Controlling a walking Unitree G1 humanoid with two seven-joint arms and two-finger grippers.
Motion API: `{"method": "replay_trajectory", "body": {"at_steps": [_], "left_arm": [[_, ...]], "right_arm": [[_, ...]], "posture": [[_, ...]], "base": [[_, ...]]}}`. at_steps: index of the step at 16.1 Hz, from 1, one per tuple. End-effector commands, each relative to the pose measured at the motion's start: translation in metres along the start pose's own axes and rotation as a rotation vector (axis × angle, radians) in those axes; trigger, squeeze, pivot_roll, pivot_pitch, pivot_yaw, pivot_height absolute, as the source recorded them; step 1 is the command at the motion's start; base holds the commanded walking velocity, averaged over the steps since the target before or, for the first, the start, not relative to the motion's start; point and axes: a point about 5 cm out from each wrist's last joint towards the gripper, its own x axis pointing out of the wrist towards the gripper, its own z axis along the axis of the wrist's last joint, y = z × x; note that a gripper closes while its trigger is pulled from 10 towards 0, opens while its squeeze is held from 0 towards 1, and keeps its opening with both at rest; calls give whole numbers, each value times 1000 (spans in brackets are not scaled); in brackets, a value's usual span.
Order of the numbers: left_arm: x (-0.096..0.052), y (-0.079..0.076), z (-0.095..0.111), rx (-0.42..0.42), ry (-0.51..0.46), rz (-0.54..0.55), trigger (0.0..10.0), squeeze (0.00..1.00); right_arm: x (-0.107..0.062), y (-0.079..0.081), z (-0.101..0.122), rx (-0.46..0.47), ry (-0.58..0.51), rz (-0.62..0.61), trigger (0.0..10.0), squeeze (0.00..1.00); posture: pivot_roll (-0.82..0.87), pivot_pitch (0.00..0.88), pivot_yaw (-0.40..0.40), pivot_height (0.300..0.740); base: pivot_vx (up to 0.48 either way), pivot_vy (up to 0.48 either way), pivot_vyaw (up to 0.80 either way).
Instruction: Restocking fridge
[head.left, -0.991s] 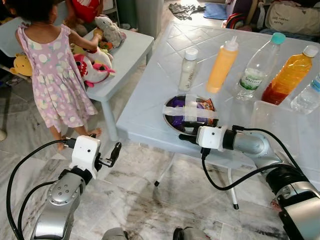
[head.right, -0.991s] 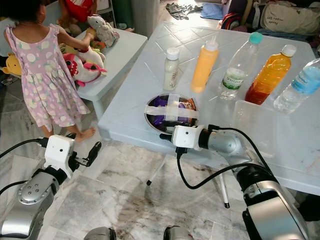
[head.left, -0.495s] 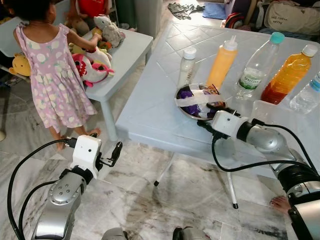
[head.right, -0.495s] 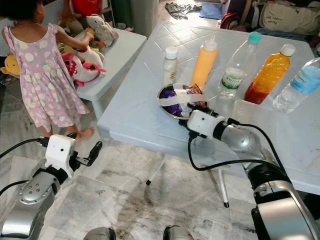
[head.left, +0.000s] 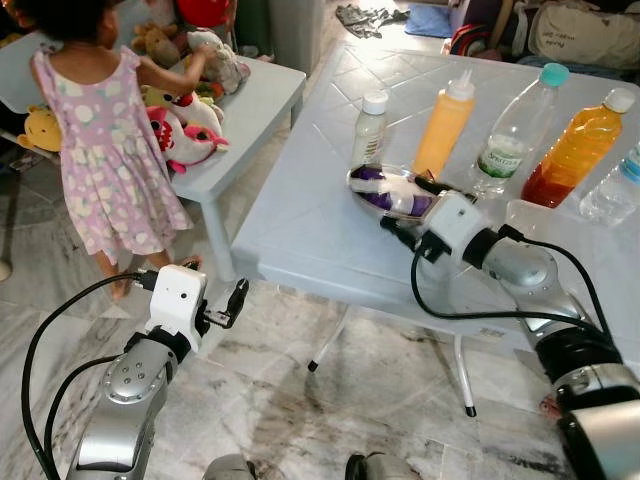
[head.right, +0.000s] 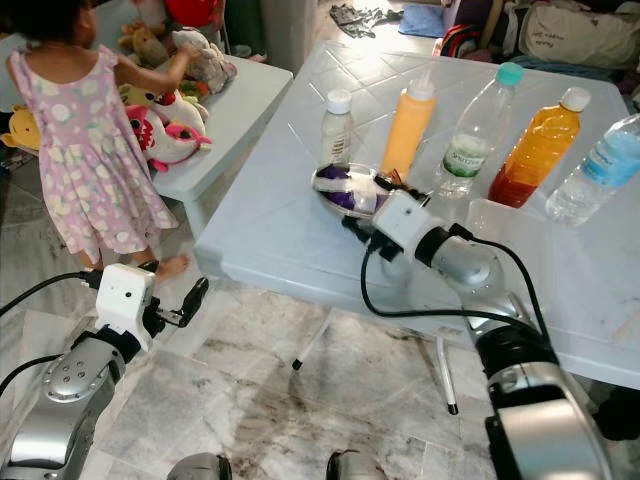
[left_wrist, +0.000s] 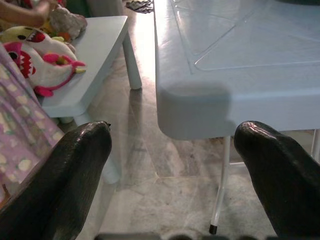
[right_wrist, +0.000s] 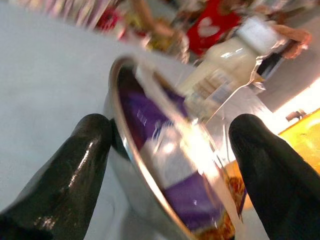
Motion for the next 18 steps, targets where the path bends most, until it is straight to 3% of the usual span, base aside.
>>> {"method": "replay_trajectory", "body": {"at_steps": [1, 3, 4, 6, 8, 10, 12, 14, 18], "left_arm": [[1, 0, 0, 13, 1, 0, 10000, 0], [2, -1, 0, 13, 0, -4, 10000, 0], [2, -3, 0, 11, 0, -8, 10000, 0], [3, -4, -1, 10, -1, -9, 10000, 0], [3, -4, -1, 8, -1, -9, 10000, 0], [2, -4, -2, 8, 1, -8, 10000, 0], [0, -4, -3, 9, 5, -9, 10000, 0], [1, -4, -3, 9, 5, -10, 10000, 0], [3, -6, -2, 9, 3, -16, 10000, 0]], "right_arm": [[-1, 3, 3, 91, -28, 1, 10000, 110], [-3, 14, 2, 143, -35, 80, 10000, 47], [-7, 30, 4, 170, -51, 209, 10000, 0], [-12, 40, 7, 283, -58, 285, 10000, 0], [-10, 35, 6, 288, -53, 234, 10000, 0], [-2, 6, 8, 258, -25, -60, 10000, 0], [-5, -5, 9, 304, 1, -193, 10000, 0], [-3, 2, 18, 315, -42, -159, 10000, 0], [0, 27, 19, 200, -54, 75, 10000, 0]], "posture": [[63, 82, -12, 740], [59, 83, -12, 740], [57, 83, -13, 740], [56, 81, -15, 740], [56, 81, -18, 740], [55, 87, -17, 740], [57, 86, -16, 740], [55, 85, -15, 740], [52, 86, -13, 740]], "base": [[0, 0, 0], [0, 0, 0], [0, 0, 0], [0, 0, 0], [0, 0, 0], [0, 0, 0], [0, 0, 0], [0, 0, 0], [0, 0, 0]]}}
